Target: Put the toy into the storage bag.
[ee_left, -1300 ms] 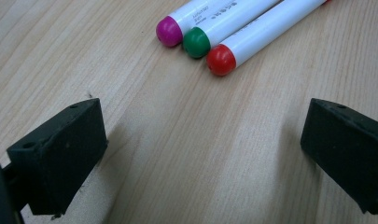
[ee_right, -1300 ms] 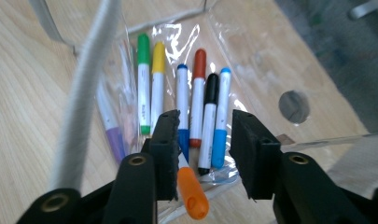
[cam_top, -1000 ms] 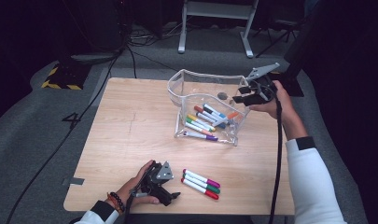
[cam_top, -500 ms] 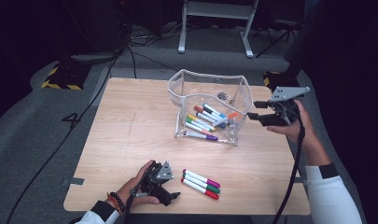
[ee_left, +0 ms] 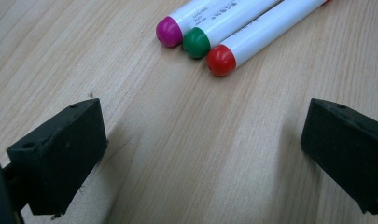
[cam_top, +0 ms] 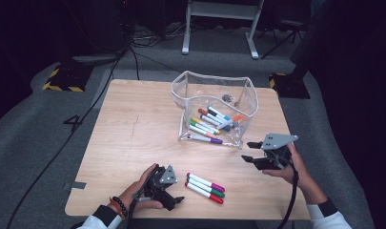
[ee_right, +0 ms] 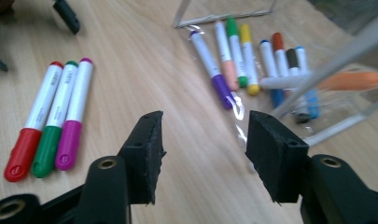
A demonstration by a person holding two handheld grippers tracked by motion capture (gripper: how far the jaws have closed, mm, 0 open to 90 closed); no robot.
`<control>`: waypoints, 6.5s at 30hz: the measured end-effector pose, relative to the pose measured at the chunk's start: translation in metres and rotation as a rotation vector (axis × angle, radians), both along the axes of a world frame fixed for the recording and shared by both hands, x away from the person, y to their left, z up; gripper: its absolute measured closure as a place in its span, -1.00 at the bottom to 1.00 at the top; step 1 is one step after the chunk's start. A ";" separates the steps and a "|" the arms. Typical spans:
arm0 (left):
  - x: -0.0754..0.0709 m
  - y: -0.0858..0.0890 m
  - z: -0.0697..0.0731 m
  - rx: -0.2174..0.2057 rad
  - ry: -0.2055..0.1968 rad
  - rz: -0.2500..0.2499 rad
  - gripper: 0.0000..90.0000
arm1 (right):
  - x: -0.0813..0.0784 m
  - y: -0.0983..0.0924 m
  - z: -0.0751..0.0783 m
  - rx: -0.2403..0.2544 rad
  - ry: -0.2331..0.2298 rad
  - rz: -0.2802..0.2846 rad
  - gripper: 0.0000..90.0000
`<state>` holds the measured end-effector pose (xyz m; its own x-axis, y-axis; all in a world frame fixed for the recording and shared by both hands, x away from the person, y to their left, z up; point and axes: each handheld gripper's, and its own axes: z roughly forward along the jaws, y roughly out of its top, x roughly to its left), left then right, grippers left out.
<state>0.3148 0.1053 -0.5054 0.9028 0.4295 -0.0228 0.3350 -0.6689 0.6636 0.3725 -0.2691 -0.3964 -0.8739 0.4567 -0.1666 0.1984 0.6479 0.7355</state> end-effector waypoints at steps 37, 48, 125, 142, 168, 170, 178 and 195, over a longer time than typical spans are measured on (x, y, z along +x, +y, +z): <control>0.001 -0.002 0.000 -0.001 -0.002 -0.003 -0.99 | -0.012 0.081 -0.095 -0.038 0.169 0.137 0.06; 0.001 -0.002 0.000 -0.001 -0.002 -0.003 -0.99 | -0.004 0.076 -0.095 -0.039 0.137 0.160 0.65; 0.001 -0.001 0.000 0.006 -0.003 -0.015 -0.99 | 0.168 0.079 0.063 -0.196 0.194 0.000 0.65; 0.001 -0.001 0.000 0.004 -0.004 -0.014 -0.99 | 0.161 0.057 0.078 -0.152 0.093 -0.118 0.07; 0.001 -0.001 0.000 0.005 -0.004 -0.015 -0.99 | 0.036 -0.017 0.070 0.116 -0.077 -0.108 -0.19; 0.001 -0.001 0.000 0.005 -0.004 -0.015 -0.99 | 0.027 -0.016 0.058 0.124 -0.058 -0.084 -0.19; 0.001 -0.001 0.000 0.005 -0.004 -0.015 -0.99 | -0.003 0.001 0.002 0.086 0.028 0.018 -0.19; 0.001 -0.002 0.000 0.002 -0.003 -0.005 -0.99 | -0.037 0.072 -0.071 0.003 0.159 0.183 -0.20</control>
<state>0.3155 0.1038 -0.5054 0.9049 0.4252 -0.0191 0.3296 -0.6716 0.6635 0.3355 -0.1972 -0.4678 -0.9572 0.2889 -0.0190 0.1916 0.6813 0.7065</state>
